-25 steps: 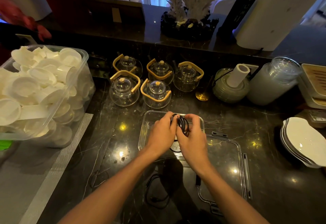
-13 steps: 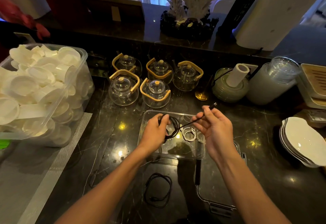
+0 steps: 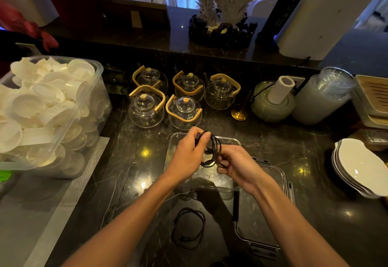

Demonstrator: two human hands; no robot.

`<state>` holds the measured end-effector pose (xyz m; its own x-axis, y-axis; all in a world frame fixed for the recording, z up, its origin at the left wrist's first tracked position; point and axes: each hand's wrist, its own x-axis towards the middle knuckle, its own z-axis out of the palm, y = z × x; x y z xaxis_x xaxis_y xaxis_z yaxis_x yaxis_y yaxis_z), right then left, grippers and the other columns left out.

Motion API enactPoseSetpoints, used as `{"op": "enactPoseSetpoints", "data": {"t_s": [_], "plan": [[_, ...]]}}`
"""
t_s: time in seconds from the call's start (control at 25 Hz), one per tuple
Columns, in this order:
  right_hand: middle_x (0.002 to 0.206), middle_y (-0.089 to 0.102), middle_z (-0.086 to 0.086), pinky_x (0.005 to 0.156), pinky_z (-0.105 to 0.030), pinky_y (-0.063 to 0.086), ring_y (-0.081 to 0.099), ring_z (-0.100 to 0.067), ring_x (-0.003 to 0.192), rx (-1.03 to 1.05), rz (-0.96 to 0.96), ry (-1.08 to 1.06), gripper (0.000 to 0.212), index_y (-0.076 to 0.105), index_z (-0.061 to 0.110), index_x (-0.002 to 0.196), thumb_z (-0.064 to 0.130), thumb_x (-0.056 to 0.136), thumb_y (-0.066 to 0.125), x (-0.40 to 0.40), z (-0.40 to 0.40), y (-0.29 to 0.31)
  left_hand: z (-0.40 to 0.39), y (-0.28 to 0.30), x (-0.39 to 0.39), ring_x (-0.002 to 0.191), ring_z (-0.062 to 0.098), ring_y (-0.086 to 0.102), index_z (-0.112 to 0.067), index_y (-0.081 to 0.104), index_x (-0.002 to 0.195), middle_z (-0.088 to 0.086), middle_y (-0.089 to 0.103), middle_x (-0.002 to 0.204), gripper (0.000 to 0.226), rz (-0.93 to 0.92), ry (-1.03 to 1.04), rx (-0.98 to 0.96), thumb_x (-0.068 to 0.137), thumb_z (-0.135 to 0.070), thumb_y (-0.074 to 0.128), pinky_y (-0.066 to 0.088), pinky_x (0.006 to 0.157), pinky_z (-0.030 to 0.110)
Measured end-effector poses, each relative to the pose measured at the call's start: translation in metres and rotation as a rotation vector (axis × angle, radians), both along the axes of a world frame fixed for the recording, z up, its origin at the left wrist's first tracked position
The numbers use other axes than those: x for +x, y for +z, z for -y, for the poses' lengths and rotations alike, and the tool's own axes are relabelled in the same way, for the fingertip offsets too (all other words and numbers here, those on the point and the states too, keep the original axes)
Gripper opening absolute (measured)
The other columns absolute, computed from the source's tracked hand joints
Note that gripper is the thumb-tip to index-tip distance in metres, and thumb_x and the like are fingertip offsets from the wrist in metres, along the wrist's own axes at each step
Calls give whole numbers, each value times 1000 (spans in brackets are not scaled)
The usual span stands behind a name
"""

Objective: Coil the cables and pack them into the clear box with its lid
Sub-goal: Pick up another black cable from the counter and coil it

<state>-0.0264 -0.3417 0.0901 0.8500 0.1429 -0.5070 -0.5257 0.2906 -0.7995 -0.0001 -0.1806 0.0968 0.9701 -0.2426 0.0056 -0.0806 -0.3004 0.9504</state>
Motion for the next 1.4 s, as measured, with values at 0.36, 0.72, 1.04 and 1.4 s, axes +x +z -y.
{"op": "enactPoseSetpoints", "data": {"t_s": [0.36,0.72,1.04,1.4], "plan": [[70,56,3,52,-20,36,45,-2,56,-671,277,-133,10,54,13,94,15,94,63,-3,-31,-6,7,-18,-4,67,6,60,-15,59,104,-3,67,82,18,-8,-42,131,107,-27,46,47,61,29],[75,71,10,60,-30,53,65,-5,67,-928,679,-103,14,76,19,100,28,99,65,-10,-13,-20,3,-26,-6,52,-1,50,-13,56,95,-7,56,69,28,-119,11,76,106,-37,45,38,54,20],[79,73,-7,75,-29,58,72,-18,79,17,165,-416,29,70,6,112,29,104,55,2,2,15,-4,-16,-2,53,3,54,-30,59,82,-16,57,61,25,-92,-38,-54,105,-33,50,44,57,21],[62,42,2,47,-25,34,33,-10,51,-96,-135,-89,10,54,8,107,7,101,46,12,8,4,-1,-14,3,56,10,49,-16,64,82,-13,53,58,33,-100,-47,-10,97,-46,61,41,58,32]]}}
